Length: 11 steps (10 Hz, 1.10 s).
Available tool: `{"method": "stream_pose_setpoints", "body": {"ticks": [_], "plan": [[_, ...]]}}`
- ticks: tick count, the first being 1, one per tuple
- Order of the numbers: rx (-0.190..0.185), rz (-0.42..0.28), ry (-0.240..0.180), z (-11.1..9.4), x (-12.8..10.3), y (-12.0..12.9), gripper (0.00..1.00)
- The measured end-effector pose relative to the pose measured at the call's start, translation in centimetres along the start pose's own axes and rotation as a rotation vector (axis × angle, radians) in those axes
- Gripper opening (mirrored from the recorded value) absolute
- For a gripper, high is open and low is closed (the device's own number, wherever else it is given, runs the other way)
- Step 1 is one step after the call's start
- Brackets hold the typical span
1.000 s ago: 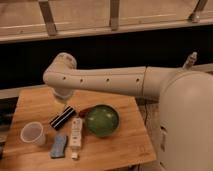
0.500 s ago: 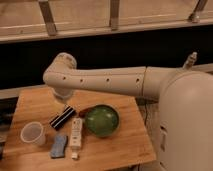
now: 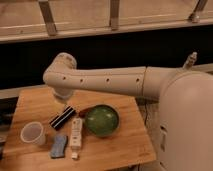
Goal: Pick up the ceramic cup
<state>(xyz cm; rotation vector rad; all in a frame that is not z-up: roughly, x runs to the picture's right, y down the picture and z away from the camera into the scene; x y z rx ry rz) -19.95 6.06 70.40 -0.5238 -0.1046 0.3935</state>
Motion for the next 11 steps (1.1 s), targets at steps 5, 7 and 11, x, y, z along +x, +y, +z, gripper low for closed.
{"method": "stream_pose_setpoints", "body": {"ticks": [5,7,11], "plan": [[0.000,-0.004,-0.001,0.0,0.0,0.0,0.80],[0.003,-0.025,-0.012,-0.2,-1.3,-0.4,0.80],[-0.012,-0.152,-0.058,0.5,-8.9,0.0,0.80]]}}
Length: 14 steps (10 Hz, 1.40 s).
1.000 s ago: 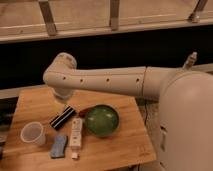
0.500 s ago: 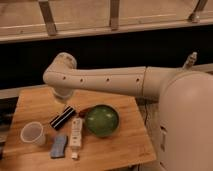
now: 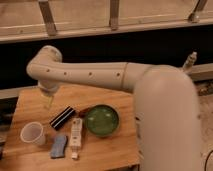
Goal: Pick up the ceramic cup
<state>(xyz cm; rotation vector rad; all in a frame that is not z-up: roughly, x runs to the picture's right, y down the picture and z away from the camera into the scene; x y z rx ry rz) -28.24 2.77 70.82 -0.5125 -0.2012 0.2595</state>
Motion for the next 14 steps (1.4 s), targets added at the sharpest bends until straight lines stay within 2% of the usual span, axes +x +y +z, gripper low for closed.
{"method": "stream_pose_setpoints", "body": {"ticks": [6,7,10,11,14], "plan": [[-0.009,-0.015,0.004,0.0,-0.3,-0.3,0.80],[-0.023,-0.052,0.012,0.2,-0.9,0.0,0.80],[-0.086,-0.153,0.030,1.5,-3.9,3.3,0.80],[-0.129,-0.193,0.041,2.7,-5.1,5.4,0.80],[-0.219,-0.229,0.062,5.9,-5.8,8.0,0.80]]}}
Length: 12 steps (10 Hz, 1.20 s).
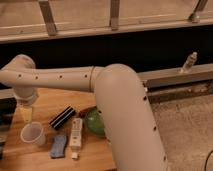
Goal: Pick up the ceramic cup
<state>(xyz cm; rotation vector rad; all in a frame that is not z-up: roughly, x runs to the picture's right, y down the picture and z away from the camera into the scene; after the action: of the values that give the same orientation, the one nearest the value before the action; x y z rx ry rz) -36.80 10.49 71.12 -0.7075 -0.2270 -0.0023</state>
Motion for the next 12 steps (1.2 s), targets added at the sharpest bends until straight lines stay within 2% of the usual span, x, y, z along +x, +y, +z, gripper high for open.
{"method": "stream_pose_setpoints", "body": {"ticks": [3,5,6,7,9,12], "plan": [[-0.060,-0.001,0.025,3.3,0.0,0.6,0.80],[-0.101,0.013,0.045,5.6,0.9,0.9,0.80],[-0.126,0.030,0.041,6.7,1.8,1.2,0.78],[-0.146,0.042,0.035,7.5,2.6,1.7,0.70],[-0.157,0.044,0.028,8.1,2.7,2.3,0.52],[-0.156,0.042,0.019,7.8,2.4,2.5,0.20]]}}
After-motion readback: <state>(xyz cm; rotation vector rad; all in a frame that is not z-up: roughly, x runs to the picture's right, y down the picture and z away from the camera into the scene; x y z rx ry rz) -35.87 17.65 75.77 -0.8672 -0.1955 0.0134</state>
